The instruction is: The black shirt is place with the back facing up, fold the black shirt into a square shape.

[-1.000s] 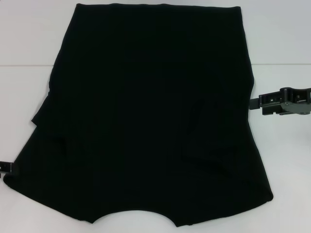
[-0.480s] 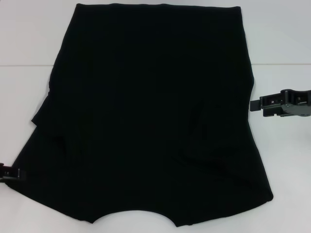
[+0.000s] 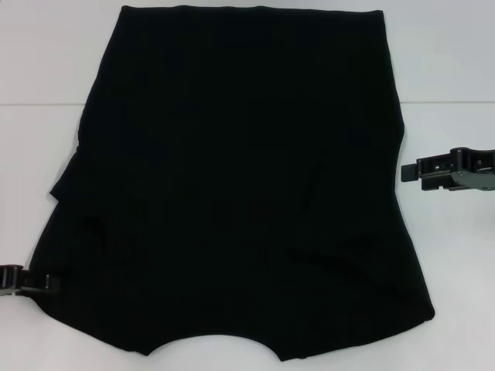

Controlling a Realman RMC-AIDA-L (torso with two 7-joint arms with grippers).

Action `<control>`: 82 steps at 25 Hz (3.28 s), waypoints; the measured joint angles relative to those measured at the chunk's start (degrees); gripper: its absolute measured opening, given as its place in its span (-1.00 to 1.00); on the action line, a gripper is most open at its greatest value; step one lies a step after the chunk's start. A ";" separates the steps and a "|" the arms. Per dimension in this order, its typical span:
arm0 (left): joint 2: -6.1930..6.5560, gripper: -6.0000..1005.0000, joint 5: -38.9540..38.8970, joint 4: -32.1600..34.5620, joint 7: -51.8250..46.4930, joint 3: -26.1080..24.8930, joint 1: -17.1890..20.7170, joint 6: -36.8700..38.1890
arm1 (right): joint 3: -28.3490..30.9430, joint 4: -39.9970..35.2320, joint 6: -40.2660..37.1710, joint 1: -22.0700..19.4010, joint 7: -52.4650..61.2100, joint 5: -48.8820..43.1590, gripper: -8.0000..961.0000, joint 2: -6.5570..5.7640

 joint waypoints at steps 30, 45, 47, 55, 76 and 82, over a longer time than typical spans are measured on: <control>1.22 -0.90 -2.48 -2.30 -2.53 -1.02 -2.05 3.99 | -1.06 -0.76 -9.14 -2.98 -0.45 -5.31 0.27 -1.54; 1.56 -0.90 -3.11 -4.41 -2.55 -1.01 -4.01 3.17 | -3.75 -0.28 -7.98 -3.75 -5.03 -12.49 0.27 2.84; 1.56 -0.90 -3.11 -4.44 -2.59 -0.98 -4.15 3.11 | -5.01 -0.23 -7.14 -3.84 -4.95 -12.51 0.27 3.24; 1.53 -0.90 -3.16 -4.44 -2.70 -1.04 -4.64 3.08 | -6.17 -0.16 -6.18 -4.06 -4.60 -12.57 0.27 4.19; 1.56 -0.90 -4.66 -5.26 -2.42 -1.09 -4.90 3.00 | -5.62 1.99 -3.51 -1.24 -3.63 -11.18 0.20 5.87; 1.56 -0.90 -4.69 -5.25 -2.39 -0.94 -4.90 3.00 | -5.20 1.96 -3.80 -1.69 -2.77 -10.70 -0.10 5.36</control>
